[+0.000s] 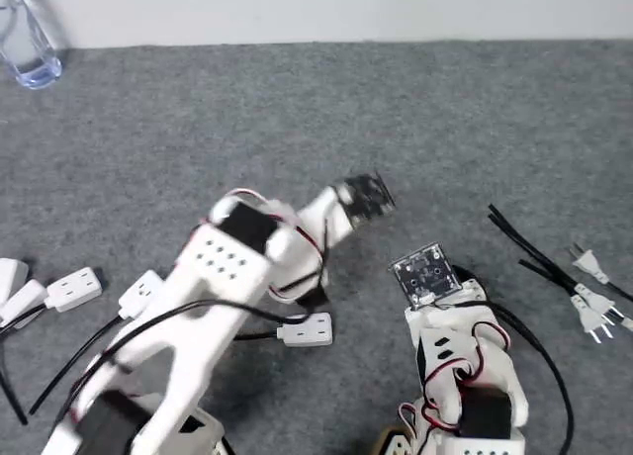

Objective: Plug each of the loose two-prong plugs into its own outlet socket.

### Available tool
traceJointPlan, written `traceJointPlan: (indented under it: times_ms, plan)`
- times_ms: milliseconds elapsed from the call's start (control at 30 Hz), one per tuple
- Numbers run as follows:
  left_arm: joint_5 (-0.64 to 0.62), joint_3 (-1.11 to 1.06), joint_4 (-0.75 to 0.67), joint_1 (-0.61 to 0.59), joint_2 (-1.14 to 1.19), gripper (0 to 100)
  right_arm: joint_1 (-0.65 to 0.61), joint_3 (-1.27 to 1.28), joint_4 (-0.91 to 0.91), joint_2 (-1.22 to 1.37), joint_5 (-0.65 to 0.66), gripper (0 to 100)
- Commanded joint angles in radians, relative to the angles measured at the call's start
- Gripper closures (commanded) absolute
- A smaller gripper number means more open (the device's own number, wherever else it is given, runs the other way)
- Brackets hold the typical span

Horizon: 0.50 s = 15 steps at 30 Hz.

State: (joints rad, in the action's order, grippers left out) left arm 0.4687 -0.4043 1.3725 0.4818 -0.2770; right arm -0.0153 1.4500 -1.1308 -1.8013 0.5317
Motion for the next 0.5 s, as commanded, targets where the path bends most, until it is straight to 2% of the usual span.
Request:
traceJointPlan:
  times_ms: [0,133,267,367,467]
  plan:
    - [-0.137,0.038,-0.005,-0.098,-0.21,71,-0.027,-0.008,-0.001,-0.007,-0.008,91.4]
    - [-0.232,0.038,-0.005,-0.238,-0.402,71,-0.016,-0.008,-0.007,-0.007,0.029,91.4]
    - [-0.358,0.013,0.009,-0.404,-0.623,71,-0.013,-0.032,-0.021,-0.007,-0.051,91.4]
    - [-0.336,-0.079,0.029,-0.526,-0.77,71,0.045,-0.061,-0.035,-0.005,-0.081,91.4]
    - [-0.319,-0.269,0.035,-0.635,-0.87,71,0.127,-0.129,-0.044,0.007,-0.078,91.3]
